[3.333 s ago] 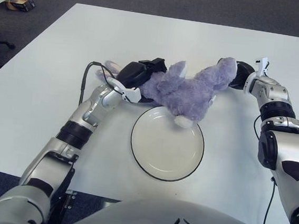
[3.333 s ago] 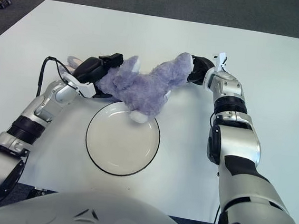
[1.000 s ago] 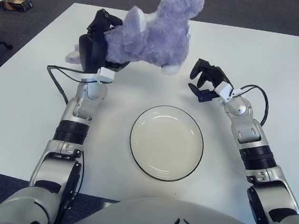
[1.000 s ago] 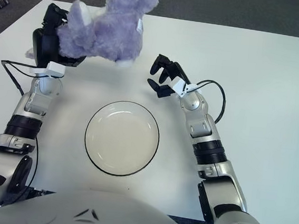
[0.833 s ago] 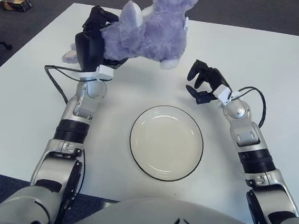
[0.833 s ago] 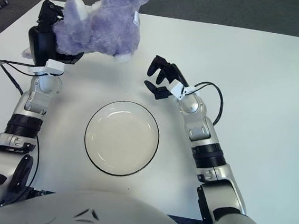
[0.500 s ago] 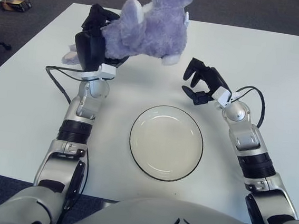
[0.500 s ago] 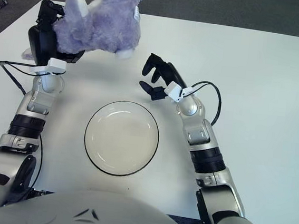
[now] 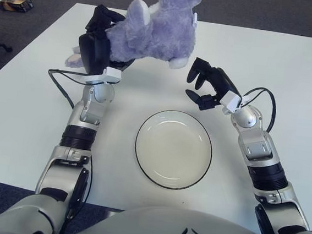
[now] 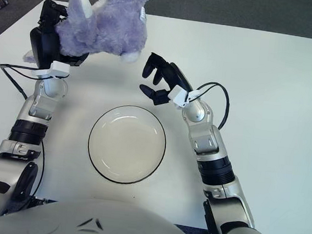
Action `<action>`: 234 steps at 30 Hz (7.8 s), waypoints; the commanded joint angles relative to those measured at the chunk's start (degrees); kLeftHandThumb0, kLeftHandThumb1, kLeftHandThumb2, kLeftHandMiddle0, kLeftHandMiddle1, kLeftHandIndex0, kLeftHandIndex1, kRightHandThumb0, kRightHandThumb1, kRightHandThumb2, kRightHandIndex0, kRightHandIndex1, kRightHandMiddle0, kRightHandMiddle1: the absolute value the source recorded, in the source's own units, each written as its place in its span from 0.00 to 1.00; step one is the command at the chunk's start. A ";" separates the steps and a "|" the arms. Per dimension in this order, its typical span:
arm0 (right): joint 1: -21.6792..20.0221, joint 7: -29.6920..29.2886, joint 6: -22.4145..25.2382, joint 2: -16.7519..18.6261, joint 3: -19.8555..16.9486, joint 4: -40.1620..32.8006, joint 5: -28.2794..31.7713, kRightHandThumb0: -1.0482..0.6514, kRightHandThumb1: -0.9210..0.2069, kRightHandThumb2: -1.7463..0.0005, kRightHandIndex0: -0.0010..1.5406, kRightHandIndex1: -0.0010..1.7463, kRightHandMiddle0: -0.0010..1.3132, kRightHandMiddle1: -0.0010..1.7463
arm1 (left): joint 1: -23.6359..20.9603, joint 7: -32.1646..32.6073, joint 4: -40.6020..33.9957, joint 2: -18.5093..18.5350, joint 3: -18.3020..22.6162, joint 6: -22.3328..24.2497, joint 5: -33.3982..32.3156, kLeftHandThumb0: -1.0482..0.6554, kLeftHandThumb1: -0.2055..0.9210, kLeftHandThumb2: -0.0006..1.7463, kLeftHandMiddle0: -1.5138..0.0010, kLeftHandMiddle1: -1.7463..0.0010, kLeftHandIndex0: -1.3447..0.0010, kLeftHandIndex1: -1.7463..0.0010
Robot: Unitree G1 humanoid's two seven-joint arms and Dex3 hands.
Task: Put the doll into the plate.
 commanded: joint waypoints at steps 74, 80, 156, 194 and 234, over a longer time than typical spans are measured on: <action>13.43 -9.42 -26.26 -3.99 5.10 6.54 -16.66 0.61 0.00 0.72 0.22 0.89 0.03 1.00 | -2.59 -1.63 -1.86 -0.48 -1.27 -3.85 -1.57 0.61 0.11 1.00 0.40 0.03 0.48 0.00; 13.03 -10.51 -27.33 -4.08 5.00 8.51 -17.47 0.61 0.00 0.73 0.22 0.85 0.06 1.00 | -2.23 -1.61 -2.59 -0.55 -1.34 -2.87 -1.02 0.61 0.12 1.00 0.40 0.02 0.49 0.00; -3.73 -19.74 -26.11 -6.18 2.94 25.34 -23.68 0.41 0.00 0.71 0.09 1.00 0.15 1.00 | 4.79 -12.78 -12.10 -1.52 -0.39 -2.22 -7.86 0.61 0.13 1.00 0.41 0.00 0.49 0.01; -9.43 -23.23 -25.40 -6.51 1.13 31.30 -23.34 0.41 0.00 0.70 0.02 0.87 0.14 1.00 | 6.17 -16.90 -13.25 -2.16 -0.31 -4.85 -10.29 0.61 0.13 1.00 0.42 0.00 0.50 0.00; -23.39 -24.29 -15.43 -8.35 -3.89 46.18 -20.05 0.41 0.00 0.70 0.03 0.94 0.14 1.00 | 7.46 -17.78 -8.24 -1.49 -2.88 -9.29 -7.31 0.61 0.13 1.00 0.41 0.00 0.50 0.00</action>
